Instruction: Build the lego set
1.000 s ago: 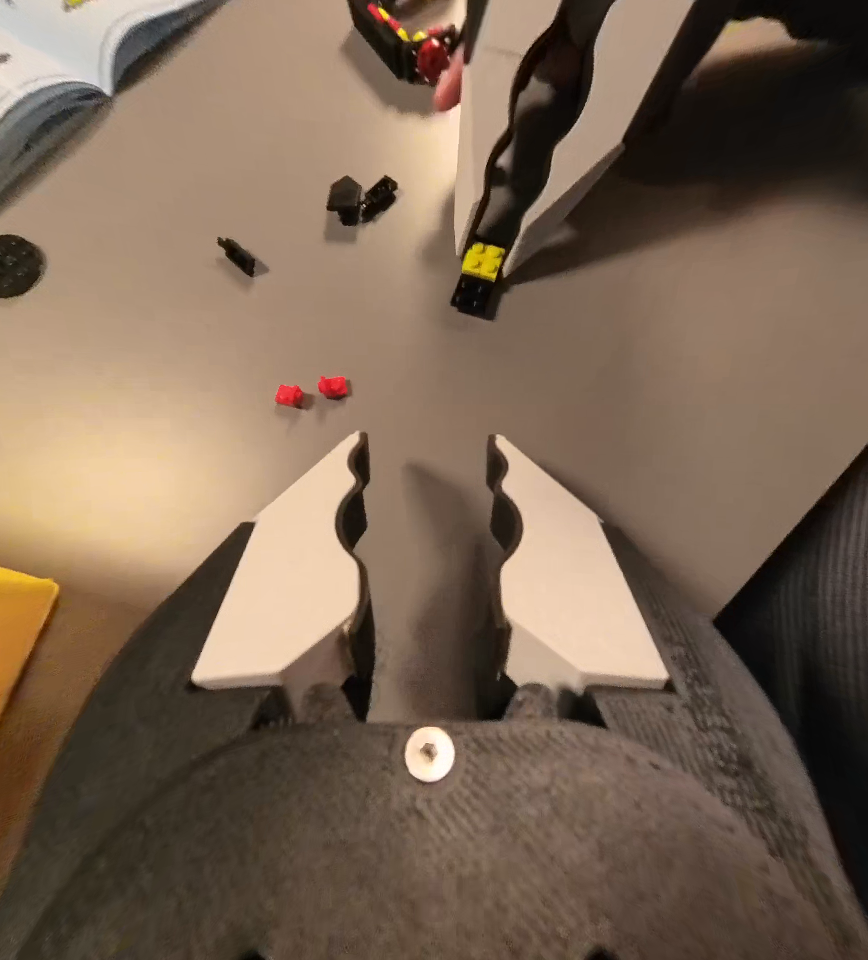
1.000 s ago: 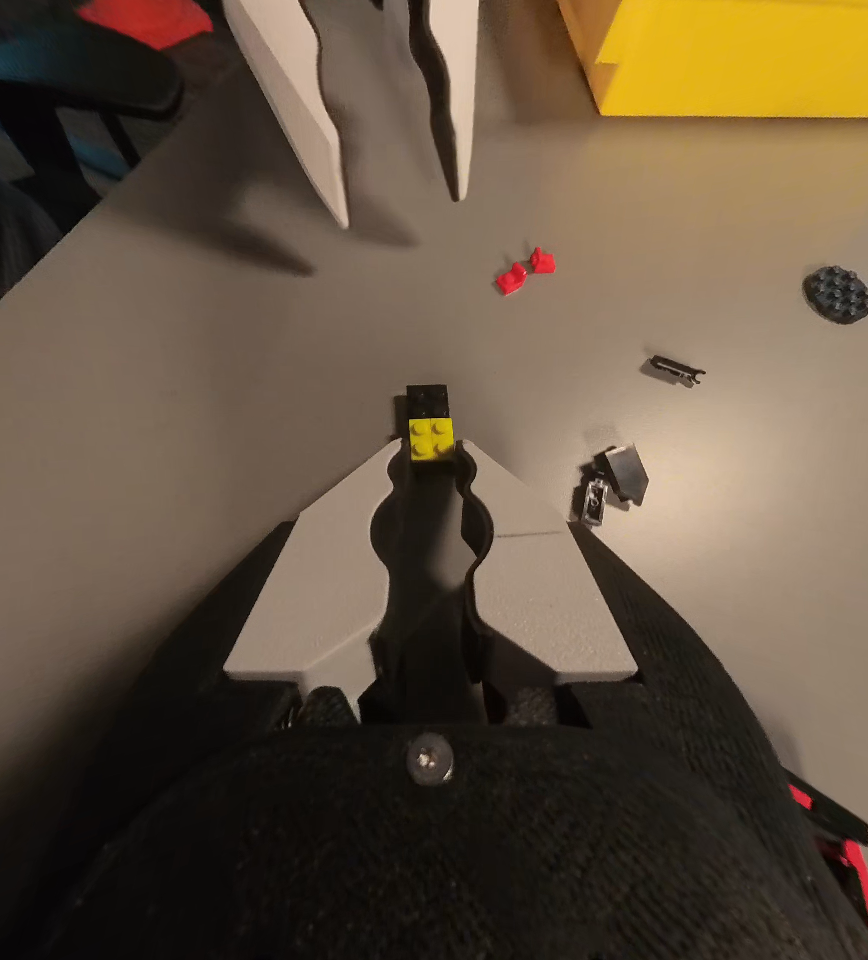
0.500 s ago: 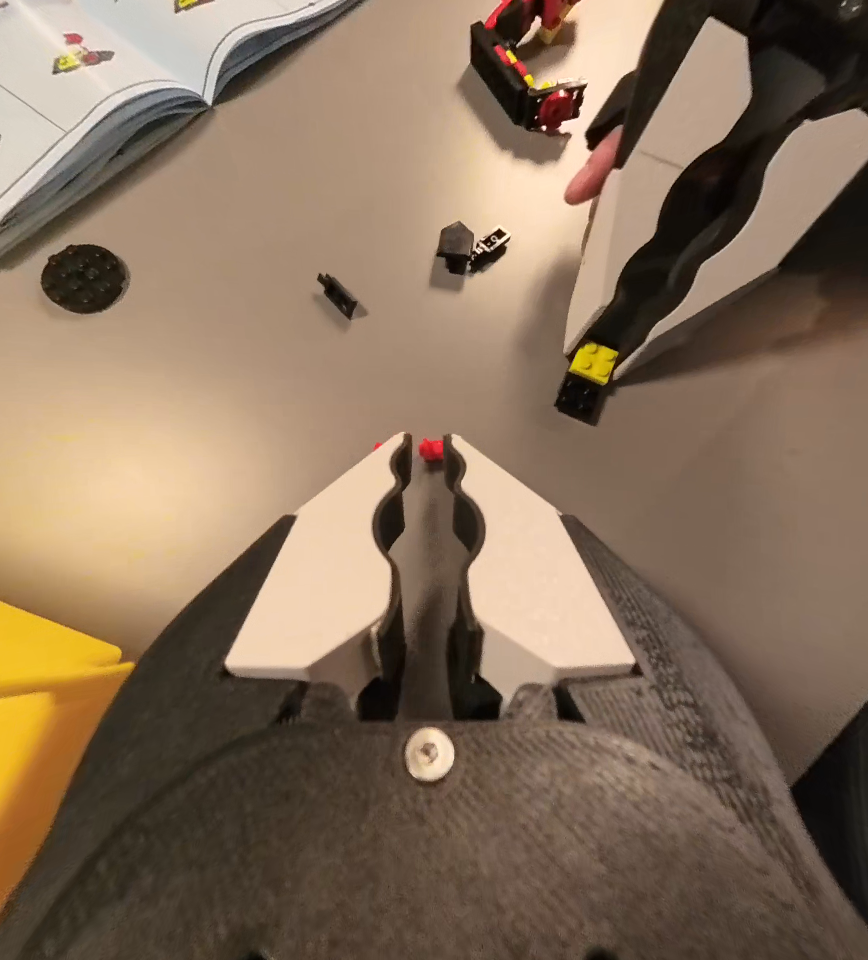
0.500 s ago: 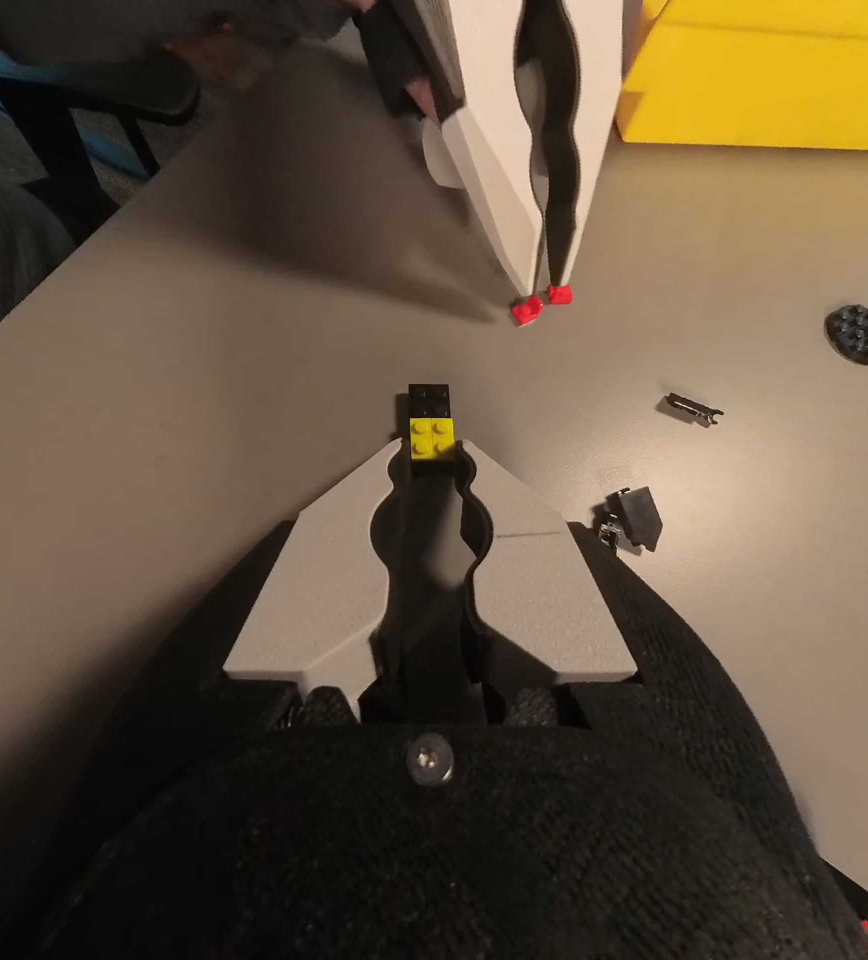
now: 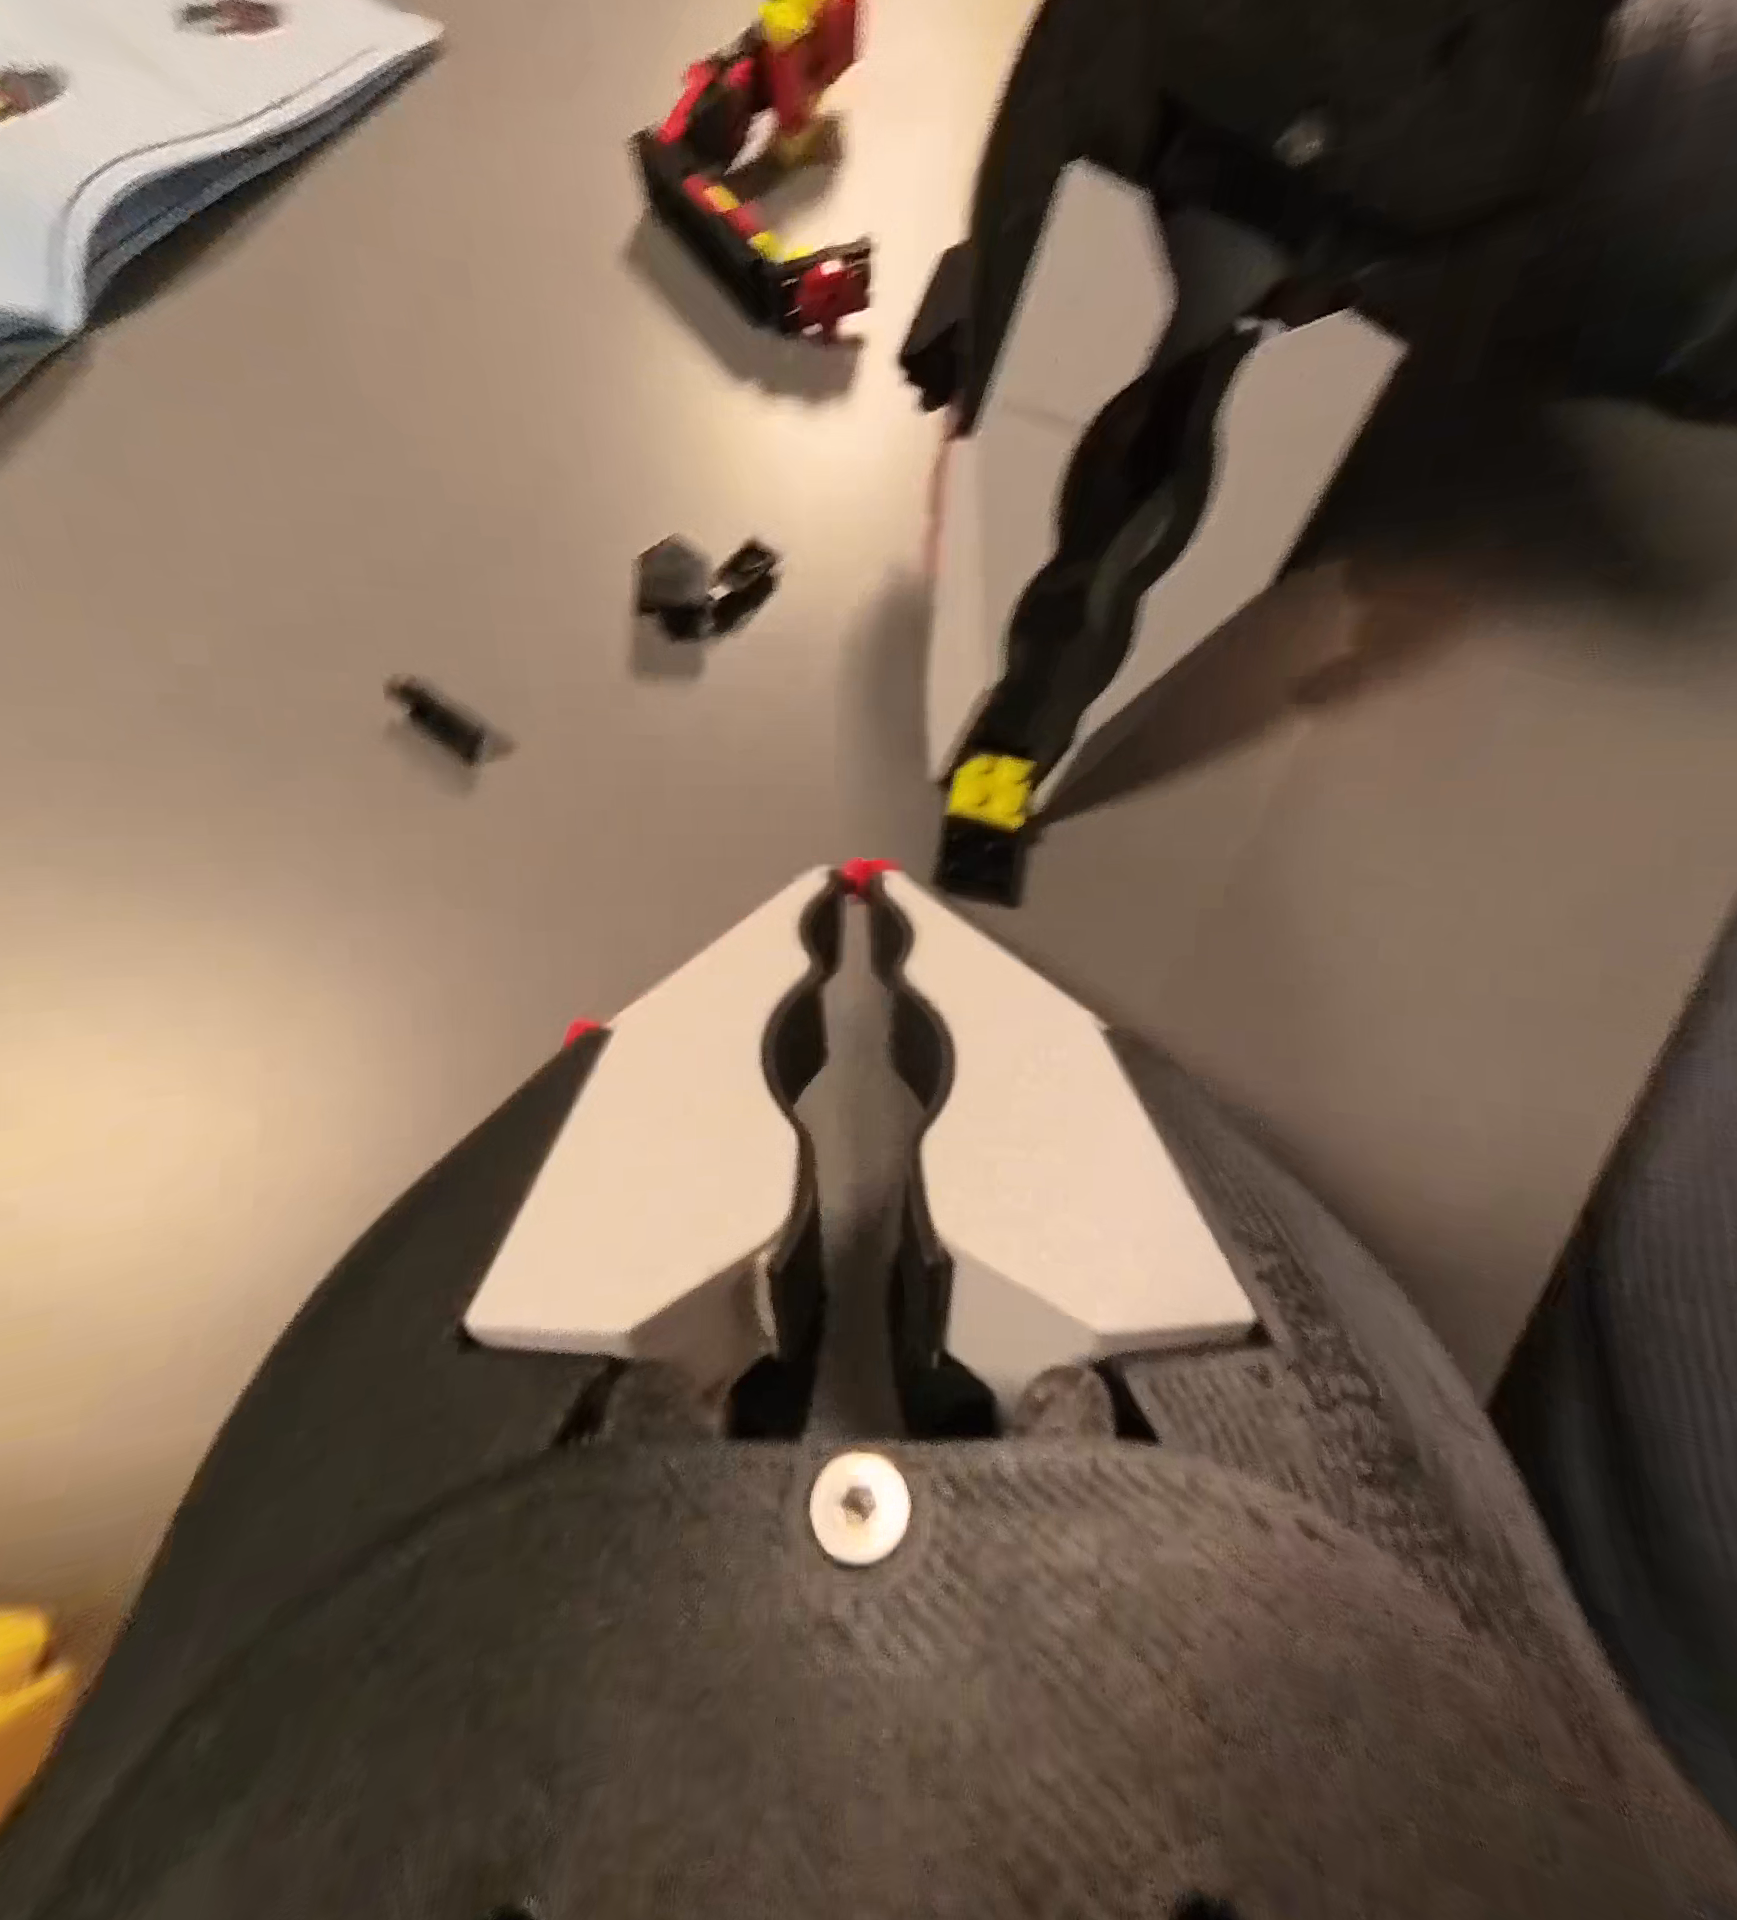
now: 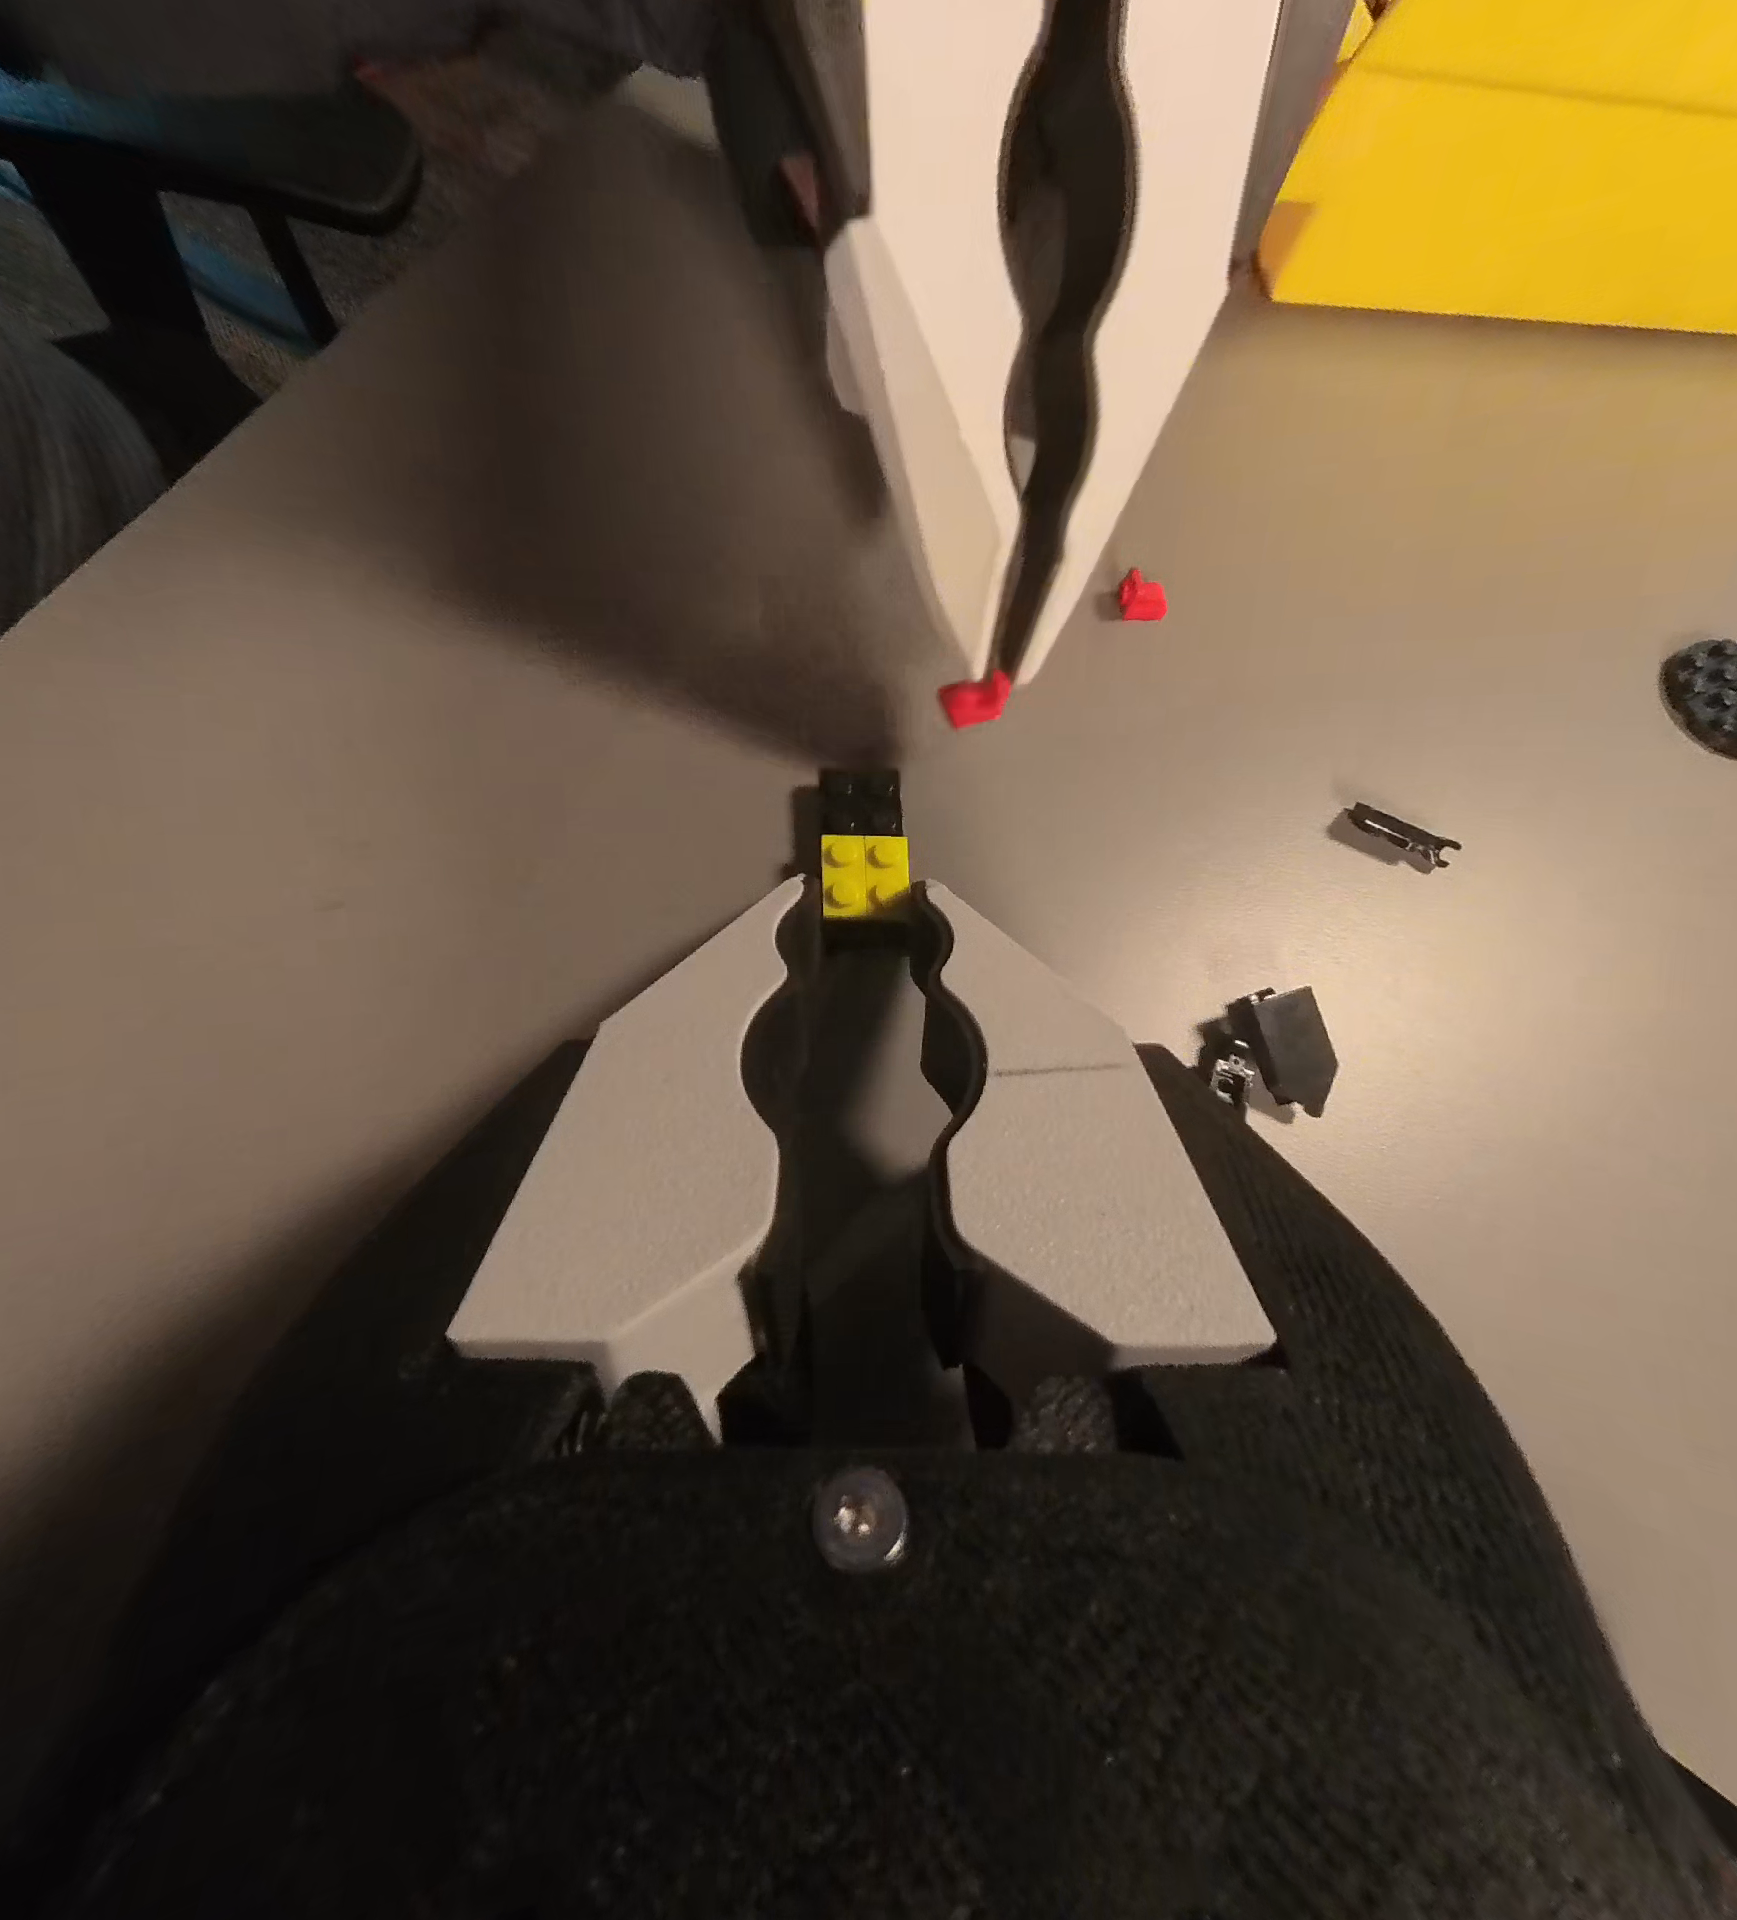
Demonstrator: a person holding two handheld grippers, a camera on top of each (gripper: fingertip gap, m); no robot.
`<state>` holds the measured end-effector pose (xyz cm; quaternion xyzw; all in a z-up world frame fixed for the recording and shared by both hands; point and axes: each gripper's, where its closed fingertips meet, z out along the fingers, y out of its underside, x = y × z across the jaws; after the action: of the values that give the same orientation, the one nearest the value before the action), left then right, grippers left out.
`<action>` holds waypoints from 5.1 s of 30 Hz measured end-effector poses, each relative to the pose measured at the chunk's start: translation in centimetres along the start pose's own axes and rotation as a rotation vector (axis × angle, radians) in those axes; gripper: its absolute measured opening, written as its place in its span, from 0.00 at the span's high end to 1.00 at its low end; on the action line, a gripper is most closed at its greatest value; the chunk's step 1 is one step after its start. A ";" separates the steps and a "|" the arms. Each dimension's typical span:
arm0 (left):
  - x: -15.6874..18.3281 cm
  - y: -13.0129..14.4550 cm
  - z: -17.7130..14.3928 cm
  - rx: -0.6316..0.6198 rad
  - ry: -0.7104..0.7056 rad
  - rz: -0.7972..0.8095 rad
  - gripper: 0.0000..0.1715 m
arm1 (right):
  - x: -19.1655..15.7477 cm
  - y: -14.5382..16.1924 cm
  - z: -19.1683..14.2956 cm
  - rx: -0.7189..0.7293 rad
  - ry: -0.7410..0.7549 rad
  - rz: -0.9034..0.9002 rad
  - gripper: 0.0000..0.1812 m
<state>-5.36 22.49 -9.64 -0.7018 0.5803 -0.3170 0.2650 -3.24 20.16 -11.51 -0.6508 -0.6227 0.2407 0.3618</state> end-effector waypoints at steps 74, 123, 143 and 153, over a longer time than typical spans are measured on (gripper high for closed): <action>4.7 -3.5 -1.5 0.312 -0.582 1.046 0.75 | 0.6 -2.4 -3.3 0.050 -0.006 0.095 0.92; 2.8 -5.6 -2.3 0.296 -0.734 1.050 0.95 | 2.2 -5.3 -3.8 -0.054 0.453 -0.429 0.86; 3.1 -5.6 -2.8 0.288 -0.782 1.119 0.96 | 3.0 -6.7 -4.0 -0.160 0.759 -0.853 0.95; 4.5 -7.0 -4.1 0.279 -0.873 1.294 0.96 | 2.4 -8.5 -5.1 -0.004 0.779 -0.827 0.89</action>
<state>-3.37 19.40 -1.15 -0.2463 0.6714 0.1342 0.6859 -4.46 21.37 -1.43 -0.3939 -0.6469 -0.1799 0.6277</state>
